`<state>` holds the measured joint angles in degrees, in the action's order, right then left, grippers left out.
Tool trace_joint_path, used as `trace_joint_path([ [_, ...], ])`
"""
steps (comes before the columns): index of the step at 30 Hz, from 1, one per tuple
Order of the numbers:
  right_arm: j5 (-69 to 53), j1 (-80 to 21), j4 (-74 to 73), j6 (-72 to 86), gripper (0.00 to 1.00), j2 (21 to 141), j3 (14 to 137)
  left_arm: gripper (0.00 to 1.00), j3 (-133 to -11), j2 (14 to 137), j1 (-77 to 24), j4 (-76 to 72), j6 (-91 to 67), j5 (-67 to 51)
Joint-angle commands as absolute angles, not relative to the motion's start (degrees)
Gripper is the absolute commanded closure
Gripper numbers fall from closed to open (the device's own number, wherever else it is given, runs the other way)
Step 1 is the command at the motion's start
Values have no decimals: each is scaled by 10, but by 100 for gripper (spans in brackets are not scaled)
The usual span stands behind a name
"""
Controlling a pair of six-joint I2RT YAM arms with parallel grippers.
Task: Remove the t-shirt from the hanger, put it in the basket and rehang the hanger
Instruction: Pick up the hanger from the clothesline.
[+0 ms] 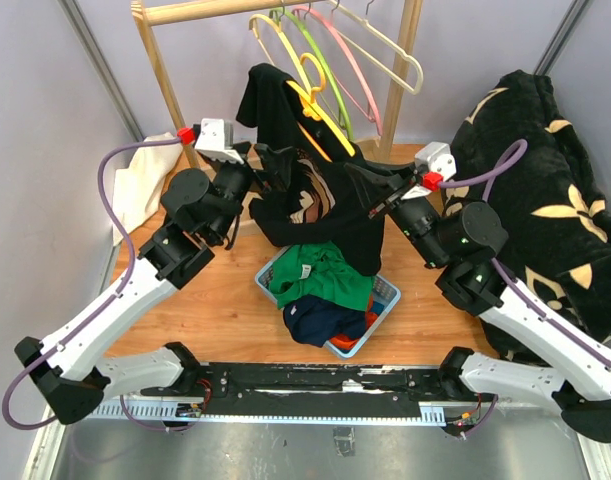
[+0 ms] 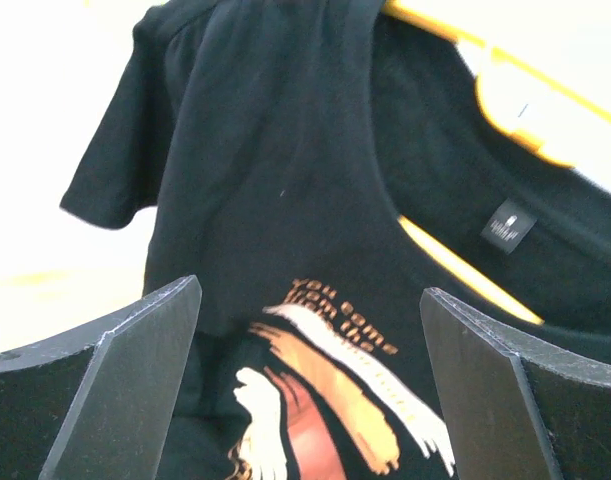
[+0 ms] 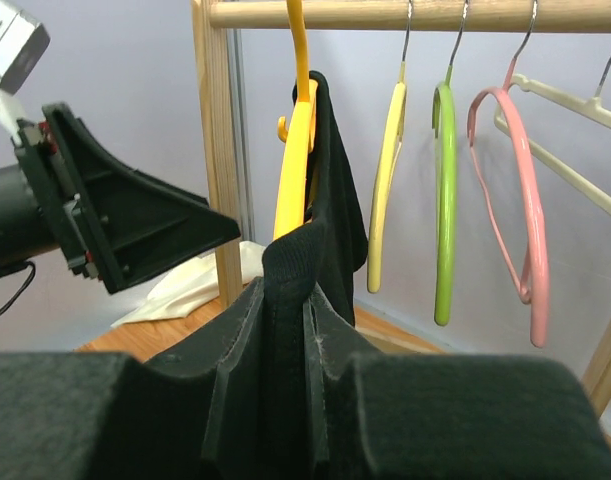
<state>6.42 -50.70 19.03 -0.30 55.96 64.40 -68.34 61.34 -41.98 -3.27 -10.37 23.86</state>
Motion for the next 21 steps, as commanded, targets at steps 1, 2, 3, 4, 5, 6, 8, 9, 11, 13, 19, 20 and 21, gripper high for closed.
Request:
trace_joint_path([
  [1,54,-507,235,-10,99,526,625,4,-729,640,-412,-79,-112,174],
  [2,52,-508,235,-7,99,522,621,5,-735,647,-411,-82,-114,165],
  [3,51,-507,233,-5,99,518,618,6,-740,654,-410,-85,-116,158],
  [4,49,-507,232,-3,99,514,615,7,-745,661,-409,-87,-118,153],
  [5,48,-508,230,-1,99,511,613,9,-749,667,-408,-90,-120,149],
  [6,48,-508,227,0,99,509,612,10,-754,671,-407,-93,-121,145],
  [8,46,-508,222,1,99,505,610,13,-761,678,-406,-98,-122,140],
  [9,45,-508,221,2,99,503,610,15,-763,682,-405,-99,-122,141],
  [11,45,-508,219,3,99,501,610,17,-771,692,-400,-100,-123,141],
  [13,42,-509,216,4,99,499,610,19,-780,703,-392,-98,-125,141],
  [19,41,-509,209,3,99,499,613,27,-792,722,-370,-109,-130,135],
  [20,40,-510,208,3,99,499,613,29,-795,726,-367,-112,-130,133],
  [21,41,-510,207,3,99,498,613,31,-799,729,-364,-113,-129,132],
])
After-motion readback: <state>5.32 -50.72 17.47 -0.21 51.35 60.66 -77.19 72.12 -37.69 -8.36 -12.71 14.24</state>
